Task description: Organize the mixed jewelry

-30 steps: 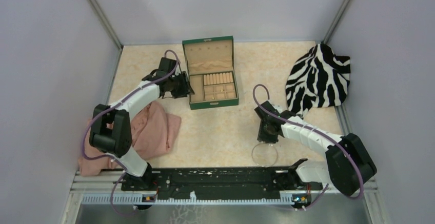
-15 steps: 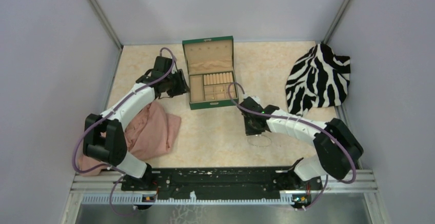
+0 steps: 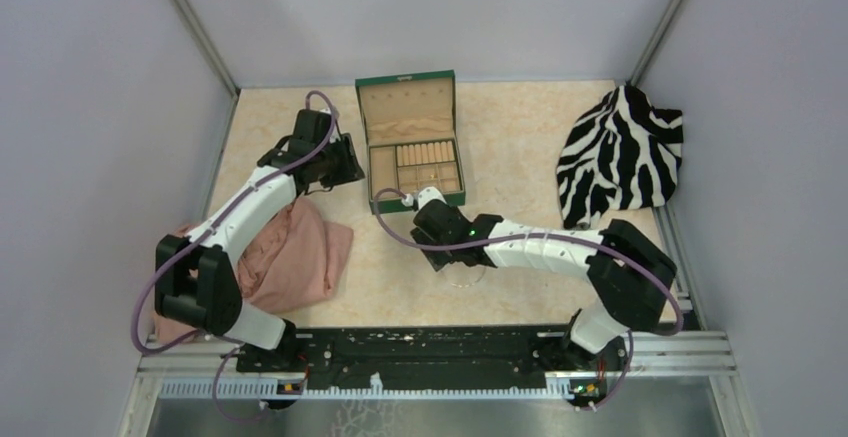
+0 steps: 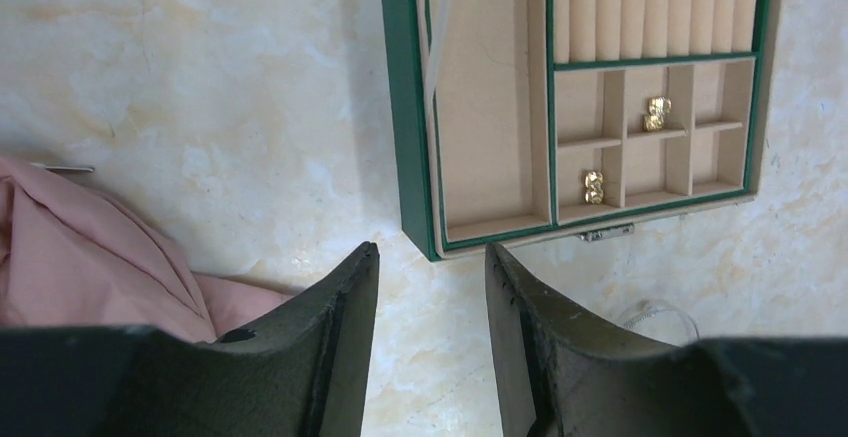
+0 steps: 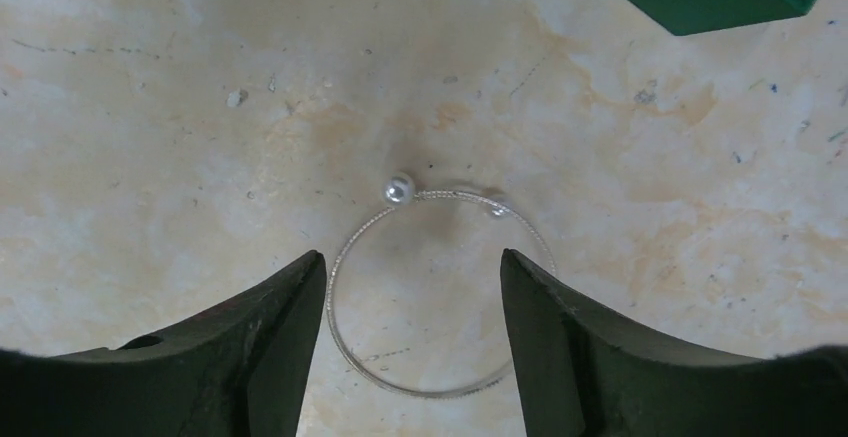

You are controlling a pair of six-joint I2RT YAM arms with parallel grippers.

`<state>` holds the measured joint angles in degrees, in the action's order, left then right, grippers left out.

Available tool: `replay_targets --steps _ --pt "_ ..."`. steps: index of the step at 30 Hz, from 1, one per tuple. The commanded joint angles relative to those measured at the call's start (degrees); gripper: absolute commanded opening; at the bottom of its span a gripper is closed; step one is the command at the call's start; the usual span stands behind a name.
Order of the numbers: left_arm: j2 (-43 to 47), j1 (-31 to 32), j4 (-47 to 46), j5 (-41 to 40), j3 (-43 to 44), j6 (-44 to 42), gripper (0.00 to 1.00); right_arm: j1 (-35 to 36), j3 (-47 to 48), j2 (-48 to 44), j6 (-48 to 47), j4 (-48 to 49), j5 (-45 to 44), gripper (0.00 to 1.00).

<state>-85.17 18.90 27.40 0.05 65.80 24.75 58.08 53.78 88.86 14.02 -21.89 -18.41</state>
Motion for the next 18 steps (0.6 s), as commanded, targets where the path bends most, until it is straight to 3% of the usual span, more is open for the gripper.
replay_targets --steps 1,5,10,15,18 --pt "2.84 0.37 -0.01 5.74 -1.97 -2.8 0.5 0.36 -0.79 -8.67 2.33 1.29 -4.63 0.68" --pt "3.76 6.41 -0.66 7.87 -4.07 -6.56 0.49 -1.84 -4.61 -17.57 17.19 -5.4 -7.39 0.7" --pt "1.9 20.79 -1.59 5.34 -6.72 -5.48 0.49 -11.95 -16.96 -29.12 33.74 -7.94 3.69 0.68" --pt "-4.34 31.67 -6.95 5.69 -6.94 -5.52 0.52 -19.2 -21.82 -35.99 35.48 -7.85 7.78 0.68" --pt "-9.86 33.73 -8.95 5.18 -5.0 -6.14 0.52 -20.58 -20.42 -36.35 34.07 -10.16 6.21 0.68"
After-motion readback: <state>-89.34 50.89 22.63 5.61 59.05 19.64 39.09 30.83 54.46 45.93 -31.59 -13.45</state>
